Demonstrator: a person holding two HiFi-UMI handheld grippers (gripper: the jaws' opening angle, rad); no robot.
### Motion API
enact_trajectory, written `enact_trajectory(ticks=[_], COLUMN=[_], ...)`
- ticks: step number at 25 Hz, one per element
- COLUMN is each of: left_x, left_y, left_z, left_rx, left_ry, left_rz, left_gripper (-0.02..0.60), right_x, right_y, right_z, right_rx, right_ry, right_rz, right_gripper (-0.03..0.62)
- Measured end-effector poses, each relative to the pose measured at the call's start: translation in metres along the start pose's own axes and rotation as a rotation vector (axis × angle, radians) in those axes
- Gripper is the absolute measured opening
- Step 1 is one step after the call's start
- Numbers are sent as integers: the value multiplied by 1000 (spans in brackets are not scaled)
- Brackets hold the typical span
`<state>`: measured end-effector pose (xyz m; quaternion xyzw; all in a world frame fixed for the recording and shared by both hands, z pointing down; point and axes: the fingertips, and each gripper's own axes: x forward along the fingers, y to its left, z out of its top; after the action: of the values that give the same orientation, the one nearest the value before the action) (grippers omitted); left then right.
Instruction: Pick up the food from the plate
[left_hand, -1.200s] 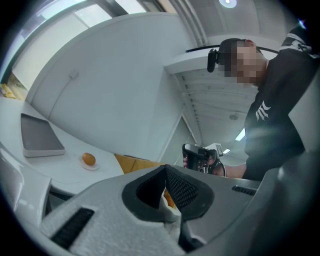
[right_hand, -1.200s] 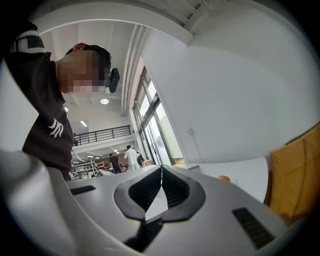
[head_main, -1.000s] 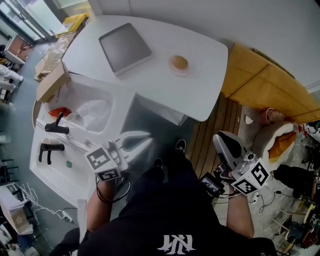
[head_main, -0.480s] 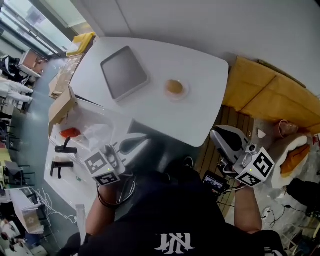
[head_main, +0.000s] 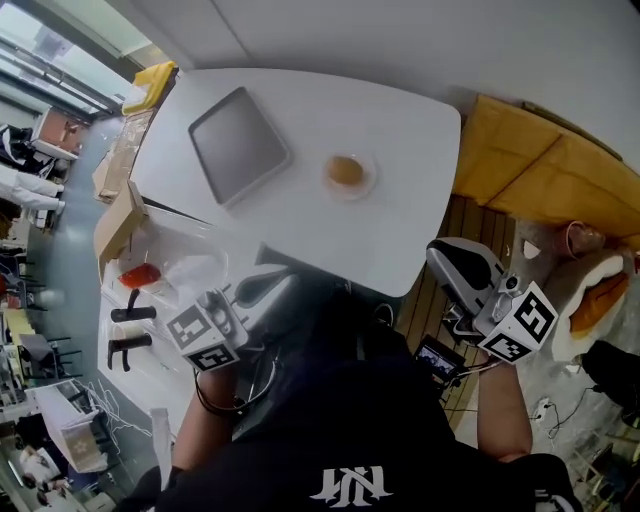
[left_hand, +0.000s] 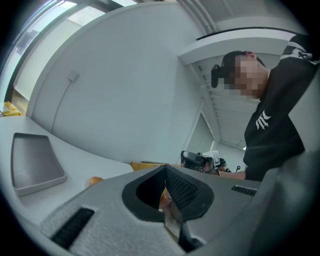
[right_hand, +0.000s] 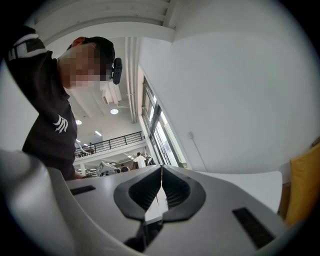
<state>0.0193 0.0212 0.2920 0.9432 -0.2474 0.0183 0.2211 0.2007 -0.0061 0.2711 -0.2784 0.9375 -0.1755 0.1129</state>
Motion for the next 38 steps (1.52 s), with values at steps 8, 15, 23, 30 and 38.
enact_trajectory(ticks=[8, 15, 23, 30, 38], left_x=[20, 24, 41, 56, 75], left_y=[73, 127, 178, 224, 263], left_z=[15, 23, 14, -12, -56], left_rx=[-37, -65, -156, -205, -302], left_ry=[-22, -36, -59, -40, -35], left_rz=[-100, -202, -241, -117, -12], left_gripper=[5, 5, 5, 5, 5], right_x=[69, 126, 175, 218, 249], right_y=[-19, -52, -91, -125, -187], right_z=[-4, 2, -7, -49, -120], right_rx=[-54, -148, -156, -133, -157], right_ry=[92, 118, 206, 260, 367], right_rz=[-49, -232, -240, -66, 26], right_gripper=[3, 3, 3, 5, 126])
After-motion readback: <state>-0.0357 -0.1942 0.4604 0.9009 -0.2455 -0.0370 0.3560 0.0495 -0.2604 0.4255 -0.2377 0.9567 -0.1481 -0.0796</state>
